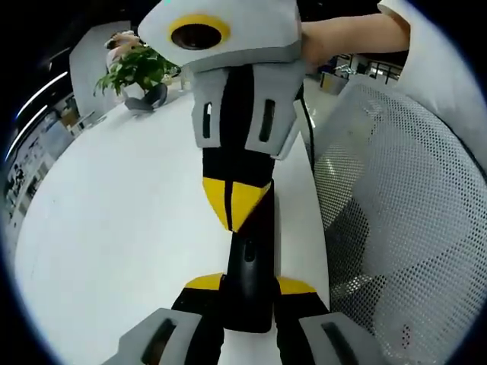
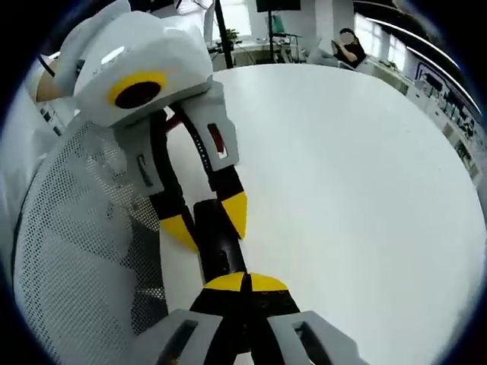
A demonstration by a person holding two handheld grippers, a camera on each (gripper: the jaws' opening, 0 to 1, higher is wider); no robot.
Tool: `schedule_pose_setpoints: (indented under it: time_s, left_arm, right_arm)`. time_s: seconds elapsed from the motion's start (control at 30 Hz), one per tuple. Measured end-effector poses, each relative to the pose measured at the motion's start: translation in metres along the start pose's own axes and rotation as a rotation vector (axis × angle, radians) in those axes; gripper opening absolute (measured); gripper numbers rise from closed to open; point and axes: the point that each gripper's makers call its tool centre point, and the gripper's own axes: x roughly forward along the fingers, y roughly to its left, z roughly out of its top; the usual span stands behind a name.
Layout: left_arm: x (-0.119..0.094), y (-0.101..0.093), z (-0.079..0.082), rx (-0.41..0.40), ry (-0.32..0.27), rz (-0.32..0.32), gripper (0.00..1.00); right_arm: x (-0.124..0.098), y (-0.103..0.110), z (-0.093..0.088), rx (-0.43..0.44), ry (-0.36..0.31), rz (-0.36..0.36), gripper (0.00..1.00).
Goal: Press the specified remote control buttons in sequence, fully releasing each button before pressing the next.
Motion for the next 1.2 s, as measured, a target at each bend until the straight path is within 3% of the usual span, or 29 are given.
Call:
schedule_pose_setpoints:
  time_s: [0.1, 0.33, 0.4, 0.43, 0.5, 0.63, 0.97, 1.2]
  left_arm:
    - [0.0, 0.0, 0.0, -0.004, -0.006, -0.003, 0.22]
    - [0.0, 0.001, 0.0, -0.001, -0.005, -0.006, 0.22]
    - [0.0, 0.0, 0.0, 0.0, -0.006, -0.006, 0.22]
    - [0.0, 0.0, 0.0, 0.001, -0.006, -0.007, 0.23]
    - [0.0, -0.001, 0.001, -0.01, -0.009, -0.017, 0.23]
    - [0.0, -0.002, 0.002, 0.002, -0.003, -0.043, 0.23]
    - [-0.001, -0.002, 0.001, 0.004, -0.008, -0.044, 0.23]
    - [-0.001, 0.0, 0.001, 0.003, -0.008, -0.038, 0.23]
  right_arm:
    - [0.0, 0.009, 0.006, -0.028, -0.015, 0.031, 0.0]
    - [0.007, 0.016, 0.001, -0.104, 0.041, 0.04, 0.0]
    - [0.008, 0.016, 0.0, -0.211, 0.07, 0.023, 0.0]
    - [0.009, 0.017, -0.001, -0.309, 0.097, 0.017, 0.0]
    - [0.009, 0.02, -0.002, -0.381, 0.145, 0.009, 0.0]
    - [0.011, 0.019, -0.001, -0.38, 0.154, 0.001, 0.0]
    - [0.007, 0.017, 0.001, -0.249, 0.03, -0.014, 0.0]
    - [0.011, 0.019, 0.003, -0.3, 0.042, -0.011, 0.0]
